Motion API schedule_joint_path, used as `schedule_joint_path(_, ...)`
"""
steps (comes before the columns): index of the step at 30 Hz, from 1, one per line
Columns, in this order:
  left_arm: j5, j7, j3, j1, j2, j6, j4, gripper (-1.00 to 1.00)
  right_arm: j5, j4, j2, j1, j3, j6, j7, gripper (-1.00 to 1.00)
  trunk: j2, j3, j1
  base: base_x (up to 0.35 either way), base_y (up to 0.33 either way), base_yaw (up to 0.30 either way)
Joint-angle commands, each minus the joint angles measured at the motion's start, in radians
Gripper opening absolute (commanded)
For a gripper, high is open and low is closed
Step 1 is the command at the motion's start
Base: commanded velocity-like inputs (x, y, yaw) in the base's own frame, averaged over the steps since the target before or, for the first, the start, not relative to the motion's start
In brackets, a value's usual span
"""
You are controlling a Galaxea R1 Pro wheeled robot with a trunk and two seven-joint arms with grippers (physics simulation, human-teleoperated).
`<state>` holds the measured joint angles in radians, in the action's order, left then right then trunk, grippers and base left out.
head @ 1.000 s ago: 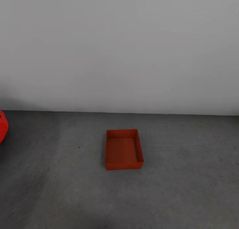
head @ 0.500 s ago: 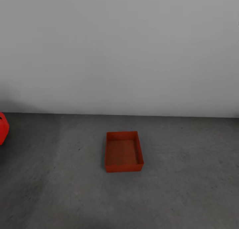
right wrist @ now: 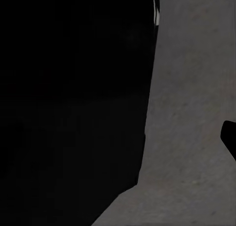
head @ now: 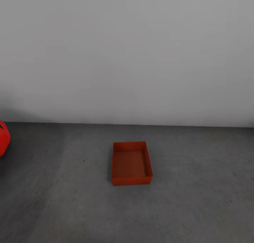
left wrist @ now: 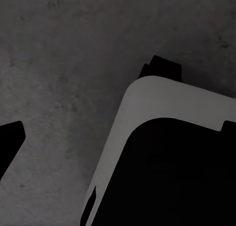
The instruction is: Move the two storage containers from the living room to the garage. In the garage, place one container on the floor and stack the other container on top of it (either order is fine).
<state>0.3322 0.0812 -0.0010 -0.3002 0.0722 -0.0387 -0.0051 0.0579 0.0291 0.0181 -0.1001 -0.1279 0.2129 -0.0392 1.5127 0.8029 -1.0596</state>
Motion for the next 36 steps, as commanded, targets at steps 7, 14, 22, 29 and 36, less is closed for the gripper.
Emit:
schedule_joint_path(7,0.003,0.002,-0.001,0.000,0.000,-0.003,0.001,1.00,0.001,0.003,-0.004,-0.001,-0.009,0.013,-0.003,1.00,0.000,-0.011,0.000,0.000,0.000,0.000)
schedule_joint_path(14,0.004,0.002,-0.001,0.000,0.000,-0.003,0.001,1.00,-0.002,0.003,-0.004,-0.001,-0.009,0.014,-0.002,1.00,0.000,-0.022,0.000,0.000,0.000,0.000)
schedule_joint_path(22,0.002,0.002,-0.001,0.000,0.000,-0.003,0.001,1.00,-0.003,0.003,-0.002,-0.001,-0.009,0.014,-0.002,1.00,0.000,-0.035,0.000,0.000,0.000,0.000)
schedule_joint_path(29,0.003,0.002,-0.001,0.000,0.000,-0.003,0.001,1.00,-0.001,0.003,-0.003,-0.001,-0.009,0.013,-0.002,1.00,0.000,-0.046,0.000,0.000,0.000,0.000)
schedule_joint_path(36,0.002,0.002,-0.001,0.000,0.000,-0.003,0.001,1.00,0.000,0.003,-0.004,-0.001,-0.009,0.013,-0.003,1.00,0.000,-0.058,0.000,0.000,0.000,0.000)
